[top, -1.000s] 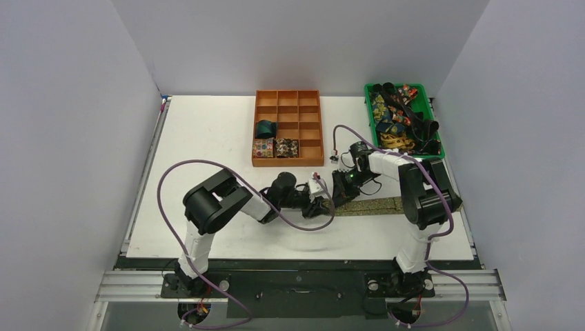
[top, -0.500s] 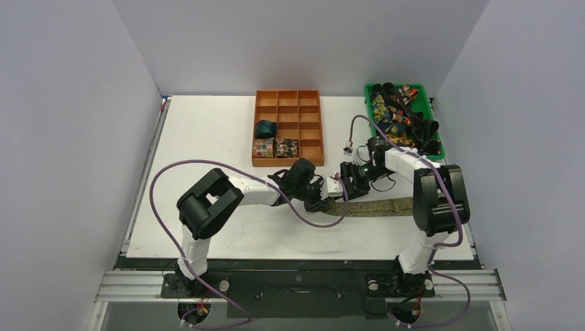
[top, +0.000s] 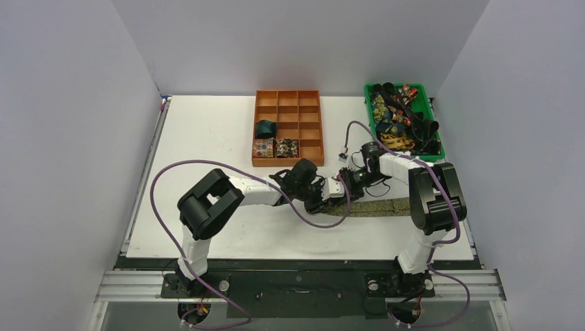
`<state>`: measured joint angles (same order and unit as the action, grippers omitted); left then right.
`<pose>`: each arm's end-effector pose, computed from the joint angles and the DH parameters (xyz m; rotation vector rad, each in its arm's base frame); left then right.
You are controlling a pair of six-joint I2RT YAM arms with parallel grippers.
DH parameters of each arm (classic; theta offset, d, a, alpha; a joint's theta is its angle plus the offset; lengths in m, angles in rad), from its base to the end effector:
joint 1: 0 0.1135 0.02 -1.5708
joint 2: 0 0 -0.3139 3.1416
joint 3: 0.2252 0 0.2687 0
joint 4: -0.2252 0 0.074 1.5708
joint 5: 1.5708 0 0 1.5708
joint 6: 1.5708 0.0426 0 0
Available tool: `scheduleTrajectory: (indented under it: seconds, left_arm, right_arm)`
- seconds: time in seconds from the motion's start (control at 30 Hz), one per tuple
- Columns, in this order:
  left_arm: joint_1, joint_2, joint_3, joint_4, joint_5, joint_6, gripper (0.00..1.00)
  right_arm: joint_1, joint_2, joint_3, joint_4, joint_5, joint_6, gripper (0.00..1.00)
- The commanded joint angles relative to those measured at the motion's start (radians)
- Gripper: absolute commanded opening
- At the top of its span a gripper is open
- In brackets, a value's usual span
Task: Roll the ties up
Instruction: Roll the tie at the center of the board.
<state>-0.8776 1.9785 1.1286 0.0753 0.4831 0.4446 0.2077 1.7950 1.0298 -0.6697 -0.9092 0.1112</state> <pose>0.2674 -0.3528 0.1664 1.6366 1.7070 -0.7785 0.3197 0.1017 0.1821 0.2280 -2.7917 -1.3811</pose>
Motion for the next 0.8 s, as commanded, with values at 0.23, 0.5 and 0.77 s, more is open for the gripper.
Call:
scheduleTrajectory:
  seconds: [0.23,0.5,0.77]
  left_arm:
    - [0.063,-0.122,-0.208,0.249,0.086,-0.17,0.93]
    - [0.046,-0.101,-0.243,0.484,0.148,-0.188,0.97]
    - [-0.024,0.025,-0.149,0.466,0.014,-0.228,1.0]
  right_arm:
    - [-0.037,0.089,-0.004,-0.11,0.237,-0.12,0.0]
    - [0.009,0.155,0.056,-0.162,0.278,-0.149,0.0]
    - [0.047,0.186,0.152,-0.15,0.287,-0.148,0.0]
